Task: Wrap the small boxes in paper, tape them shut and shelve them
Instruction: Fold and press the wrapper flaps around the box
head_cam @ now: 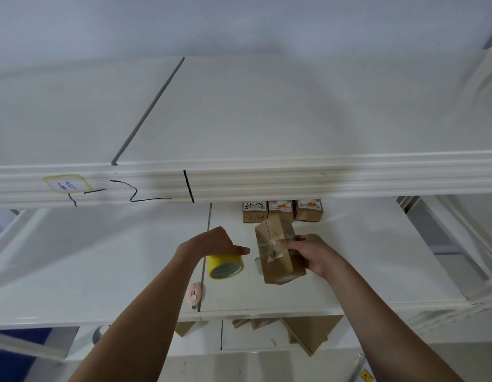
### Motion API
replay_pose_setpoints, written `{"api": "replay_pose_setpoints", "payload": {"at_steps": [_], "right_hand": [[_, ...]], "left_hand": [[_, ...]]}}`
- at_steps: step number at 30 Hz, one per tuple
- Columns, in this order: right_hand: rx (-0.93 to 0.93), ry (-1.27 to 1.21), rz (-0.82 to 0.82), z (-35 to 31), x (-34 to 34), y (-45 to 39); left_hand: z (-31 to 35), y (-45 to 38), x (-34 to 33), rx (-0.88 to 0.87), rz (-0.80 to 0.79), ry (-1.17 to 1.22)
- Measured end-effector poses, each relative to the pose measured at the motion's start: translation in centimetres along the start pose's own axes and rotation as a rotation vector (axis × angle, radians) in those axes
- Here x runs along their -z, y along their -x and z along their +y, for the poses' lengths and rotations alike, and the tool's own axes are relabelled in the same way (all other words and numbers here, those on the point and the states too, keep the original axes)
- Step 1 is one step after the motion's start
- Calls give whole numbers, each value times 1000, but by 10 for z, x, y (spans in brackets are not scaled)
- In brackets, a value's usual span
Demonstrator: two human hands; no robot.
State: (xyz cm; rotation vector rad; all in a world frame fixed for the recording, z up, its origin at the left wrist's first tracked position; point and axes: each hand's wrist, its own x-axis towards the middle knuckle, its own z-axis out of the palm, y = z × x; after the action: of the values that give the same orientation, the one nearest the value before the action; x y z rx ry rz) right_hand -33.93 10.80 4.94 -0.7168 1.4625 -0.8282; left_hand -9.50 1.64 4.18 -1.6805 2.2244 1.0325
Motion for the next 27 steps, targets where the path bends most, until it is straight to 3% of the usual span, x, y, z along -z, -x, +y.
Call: {"api": "replay_pose_setpoints", "payload": {"at_steps": [11,22,27], "right_hand": [[28,-97,-109,-9,-3,7],[11,-304,-247,0,-11,20],[-51,-416,-205,4,-13,21]], "left_hand": [[0,-4,-3,44,-11,-22],[5,3,-2,-89,-38,220],[10,5,3,-134,9,230]]}}
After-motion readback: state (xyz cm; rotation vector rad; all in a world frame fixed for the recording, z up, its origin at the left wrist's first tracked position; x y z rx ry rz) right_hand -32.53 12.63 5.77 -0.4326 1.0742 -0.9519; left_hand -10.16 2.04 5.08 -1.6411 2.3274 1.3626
